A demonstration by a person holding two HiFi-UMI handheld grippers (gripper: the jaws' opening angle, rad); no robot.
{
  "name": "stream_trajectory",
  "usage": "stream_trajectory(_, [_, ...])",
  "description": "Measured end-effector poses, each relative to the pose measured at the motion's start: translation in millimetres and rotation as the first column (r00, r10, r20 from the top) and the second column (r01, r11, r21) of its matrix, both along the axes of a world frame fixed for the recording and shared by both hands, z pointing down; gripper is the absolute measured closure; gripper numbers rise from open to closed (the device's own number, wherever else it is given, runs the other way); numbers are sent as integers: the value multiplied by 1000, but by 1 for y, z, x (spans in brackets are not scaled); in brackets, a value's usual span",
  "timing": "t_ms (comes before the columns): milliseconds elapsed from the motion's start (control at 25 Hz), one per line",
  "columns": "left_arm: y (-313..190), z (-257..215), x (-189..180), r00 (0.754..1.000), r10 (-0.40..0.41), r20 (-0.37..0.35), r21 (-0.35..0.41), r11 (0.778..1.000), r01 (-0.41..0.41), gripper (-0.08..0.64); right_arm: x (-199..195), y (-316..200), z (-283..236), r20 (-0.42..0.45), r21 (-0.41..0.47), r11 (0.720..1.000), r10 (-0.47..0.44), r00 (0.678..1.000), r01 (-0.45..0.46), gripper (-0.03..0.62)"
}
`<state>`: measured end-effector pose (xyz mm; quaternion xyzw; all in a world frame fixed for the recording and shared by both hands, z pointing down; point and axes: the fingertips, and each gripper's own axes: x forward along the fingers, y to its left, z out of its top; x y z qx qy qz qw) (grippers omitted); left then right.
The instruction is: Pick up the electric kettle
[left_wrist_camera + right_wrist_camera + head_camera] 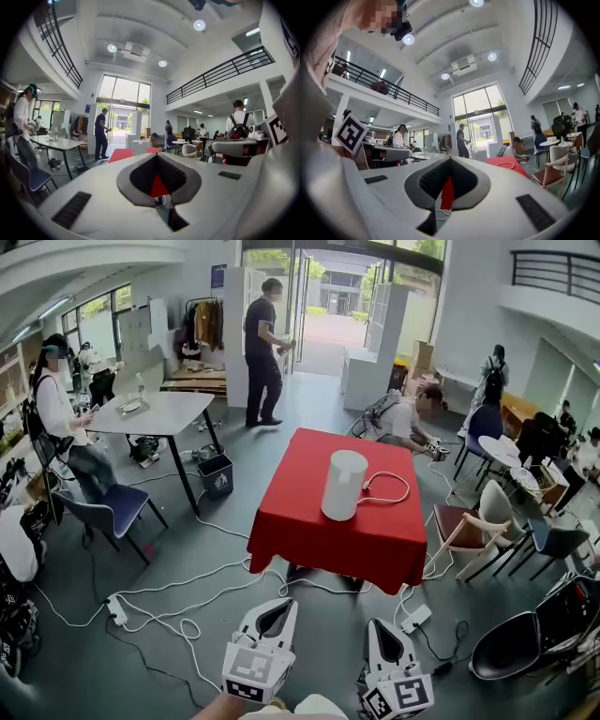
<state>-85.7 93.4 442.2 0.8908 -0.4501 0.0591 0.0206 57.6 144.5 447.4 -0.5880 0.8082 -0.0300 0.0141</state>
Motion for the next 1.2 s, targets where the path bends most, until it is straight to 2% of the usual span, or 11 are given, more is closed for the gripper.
stream_trajectory(440, [-7, 7, -27, 1000, -6, 0, -3, 1000, 6, 567, -9, -6, -4, -18, 22, 999, 41, 999, -41, 591])
stream_trajectory(1200, [-56, 12, -21, 1000, 10, 9, -2, 1000, -10, 566, -9, -59, 9, -2, 2, 999, 39, 999, -39, 591])
